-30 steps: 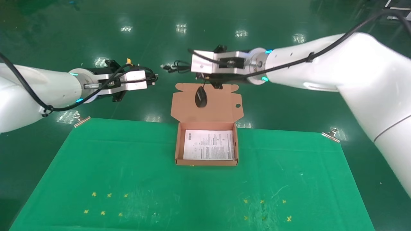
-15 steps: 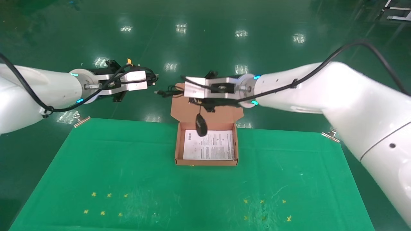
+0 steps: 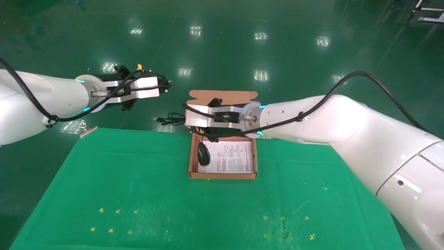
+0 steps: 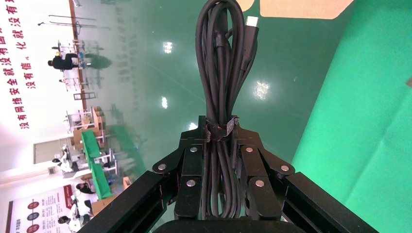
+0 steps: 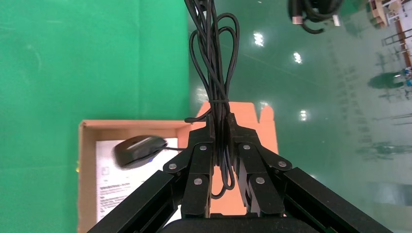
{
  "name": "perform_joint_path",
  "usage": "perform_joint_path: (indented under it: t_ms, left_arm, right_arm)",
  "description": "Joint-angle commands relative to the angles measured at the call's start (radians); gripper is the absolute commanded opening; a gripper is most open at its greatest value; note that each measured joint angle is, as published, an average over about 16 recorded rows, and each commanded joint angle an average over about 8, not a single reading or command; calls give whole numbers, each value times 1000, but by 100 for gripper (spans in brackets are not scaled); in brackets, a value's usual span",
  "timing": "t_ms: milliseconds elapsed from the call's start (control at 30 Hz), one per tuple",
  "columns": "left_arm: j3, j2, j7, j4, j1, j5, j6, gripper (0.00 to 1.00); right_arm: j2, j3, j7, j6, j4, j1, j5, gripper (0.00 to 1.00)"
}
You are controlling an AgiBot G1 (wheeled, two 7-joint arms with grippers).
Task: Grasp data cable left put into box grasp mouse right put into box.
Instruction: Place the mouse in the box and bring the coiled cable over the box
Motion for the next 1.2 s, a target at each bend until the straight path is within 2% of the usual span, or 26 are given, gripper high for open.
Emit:
perform_joint_path:
  t_ms: [33,400,733,767,1000,1033,1200]
  left_arm:
    - [0,0,0,0,0,0,0,0]
    - [0,0,0,0,0,0,0,0]
    - [0,0,0,0,0,0,0,0]
    - [0,0,0,0,0,0,0,0]
    - [0,0,0,0,0,0,0,0]
    - [0,0,0,0,0,0,0,0]
    - [0,2,0,-1,3,-5,-1,0]
  right_arm:
    - [0,-22,6,13,6,-4,18,0]
    - [5,-104,72,42,-111,-31,71,0]
    - [3,-121,127,53,-170,-71,147,0]
    - [3,-124,131,52,-174,-73,152,9]
    - [3,-143,143,40,-186,-75,167,96]
    - [4,-144,144,40,-186,-75,168,100]
    - [17,-148,146,37,-170,-74,172,100]
